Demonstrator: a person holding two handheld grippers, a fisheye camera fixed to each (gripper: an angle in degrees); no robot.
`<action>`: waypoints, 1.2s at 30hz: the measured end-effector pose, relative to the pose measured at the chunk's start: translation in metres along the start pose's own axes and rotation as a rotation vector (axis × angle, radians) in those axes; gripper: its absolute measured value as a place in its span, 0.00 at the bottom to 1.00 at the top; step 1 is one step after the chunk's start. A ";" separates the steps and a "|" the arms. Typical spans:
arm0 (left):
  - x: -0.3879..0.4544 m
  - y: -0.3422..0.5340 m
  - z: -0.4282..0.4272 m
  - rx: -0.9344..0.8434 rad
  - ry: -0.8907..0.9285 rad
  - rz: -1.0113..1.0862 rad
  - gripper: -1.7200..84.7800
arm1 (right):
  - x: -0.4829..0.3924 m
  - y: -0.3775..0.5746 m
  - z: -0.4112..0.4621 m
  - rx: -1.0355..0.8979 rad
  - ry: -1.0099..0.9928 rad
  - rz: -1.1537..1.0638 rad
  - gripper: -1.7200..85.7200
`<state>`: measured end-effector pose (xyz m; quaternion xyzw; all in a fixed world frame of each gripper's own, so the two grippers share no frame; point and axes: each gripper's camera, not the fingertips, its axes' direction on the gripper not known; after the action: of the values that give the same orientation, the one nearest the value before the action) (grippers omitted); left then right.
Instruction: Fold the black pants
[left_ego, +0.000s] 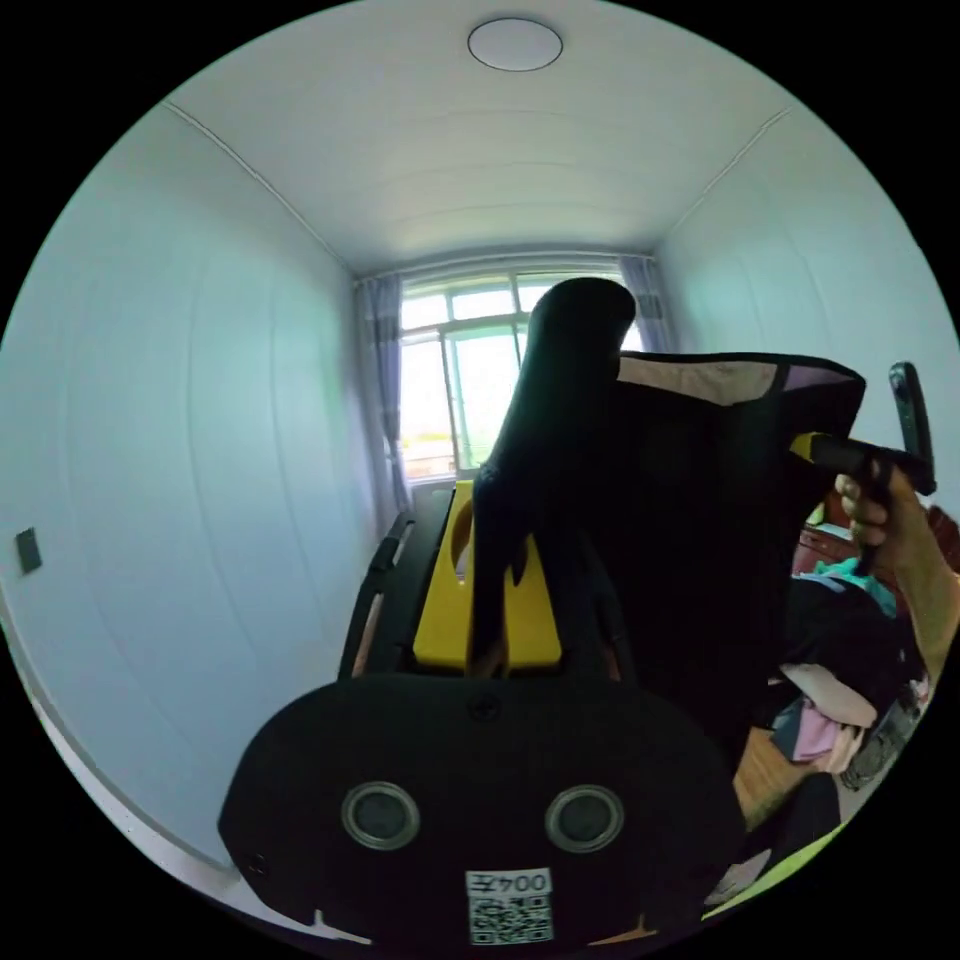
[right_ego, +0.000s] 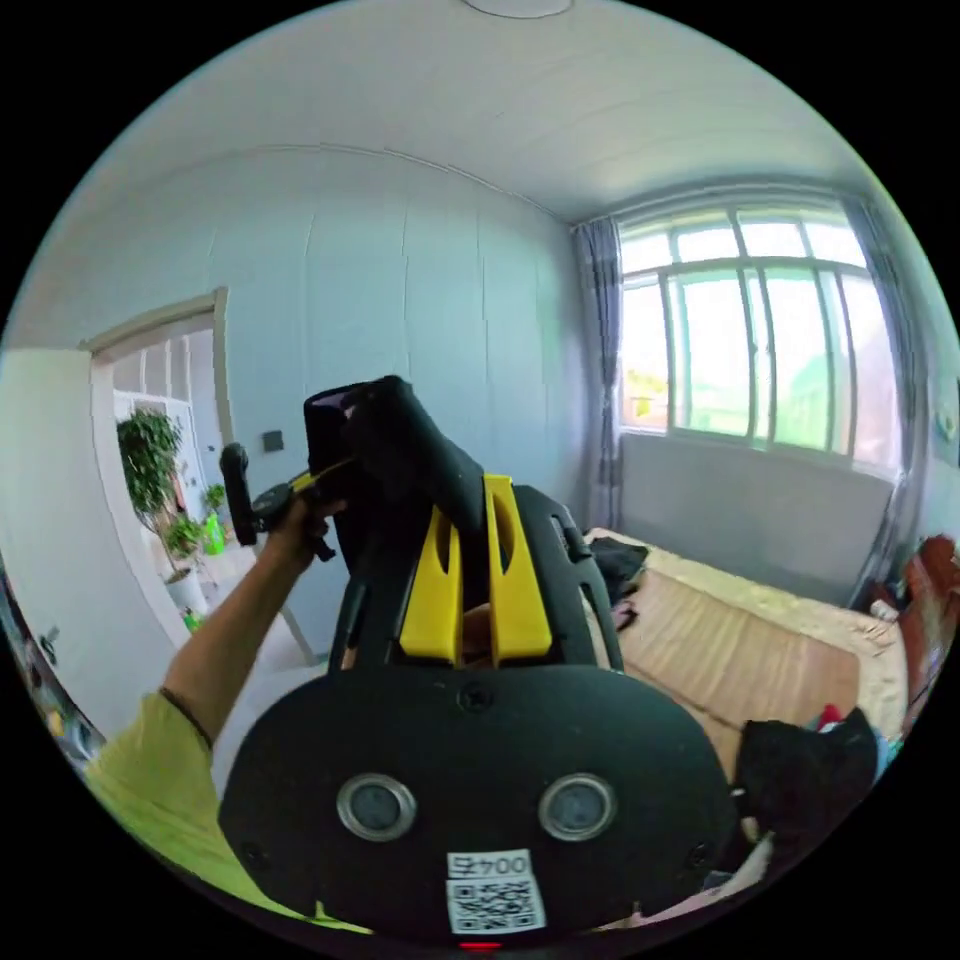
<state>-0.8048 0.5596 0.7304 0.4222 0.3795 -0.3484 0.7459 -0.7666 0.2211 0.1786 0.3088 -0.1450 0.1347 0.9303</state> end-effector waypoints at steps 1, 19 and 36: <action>-0.006 0.000 -0.003 0.006 -0.026 -0.004 0.02 | -0.005 -0.003 0.019 0.009 -0.071 0.074 0.06; 0.109 -0.043 0.156 0.056 0.037 0.036 0.01 | 0.115 0.182 0.089 0.162 -0.182 0.563 0.07; 0.576 0.304 0.476 -0.804 0.810 0.146 0.02 | 0.360 0.659 -0.047 -0.319 0.460 1.106 0.07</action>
<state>-0.1502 0.1413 0.5153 0.2306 0.7073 0.0652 0.6650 -0.6505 0.8173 0.6224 0.0081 -0.0974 0.6369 0.7648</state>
